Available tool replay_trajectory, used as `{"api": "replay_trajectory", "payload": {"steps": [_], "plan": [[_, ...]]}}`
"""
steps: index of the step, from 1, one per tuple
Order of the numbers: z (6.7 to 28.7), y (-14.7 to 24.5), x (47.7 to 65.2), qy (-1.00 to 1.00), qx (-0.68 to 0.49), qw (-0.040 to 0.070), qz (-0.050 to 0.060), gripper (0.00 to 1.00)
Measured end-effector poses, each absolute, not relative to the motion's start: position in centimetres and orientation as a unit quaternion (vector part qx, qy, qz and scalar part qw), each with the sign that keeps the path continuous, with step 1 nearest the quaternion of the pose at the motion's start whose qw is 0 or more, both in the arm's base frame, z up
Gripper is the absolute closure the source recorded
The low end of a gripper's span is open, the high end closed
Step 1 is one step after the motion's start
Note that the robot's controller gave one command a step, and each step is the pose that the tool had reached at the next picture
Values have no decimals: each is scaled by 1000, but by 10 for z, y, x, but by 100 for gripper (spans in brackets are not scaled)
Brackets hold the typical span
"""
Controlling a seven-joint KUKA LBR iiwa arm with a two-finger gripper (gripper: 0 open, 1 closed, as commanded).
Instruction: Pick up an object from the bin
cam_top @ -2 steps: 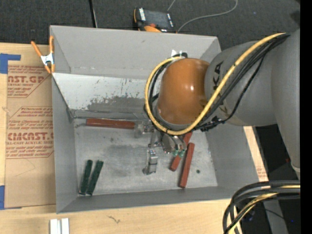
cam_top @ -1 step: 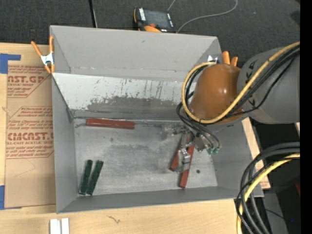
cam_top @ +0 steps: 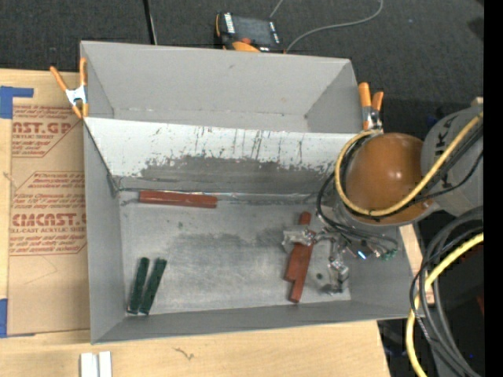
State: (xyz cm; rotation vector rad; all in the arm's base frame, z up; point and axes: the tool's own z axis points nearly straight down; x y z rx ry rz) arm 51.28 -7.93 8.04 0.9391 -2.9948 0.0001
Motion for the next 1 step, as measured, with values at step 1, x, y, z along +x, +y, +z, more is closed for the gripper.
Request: {"api": "replay_trajectory", "payload": {"steps": [1], "plan": [[82,-77,514,-954,300,0,-1,100]]}}
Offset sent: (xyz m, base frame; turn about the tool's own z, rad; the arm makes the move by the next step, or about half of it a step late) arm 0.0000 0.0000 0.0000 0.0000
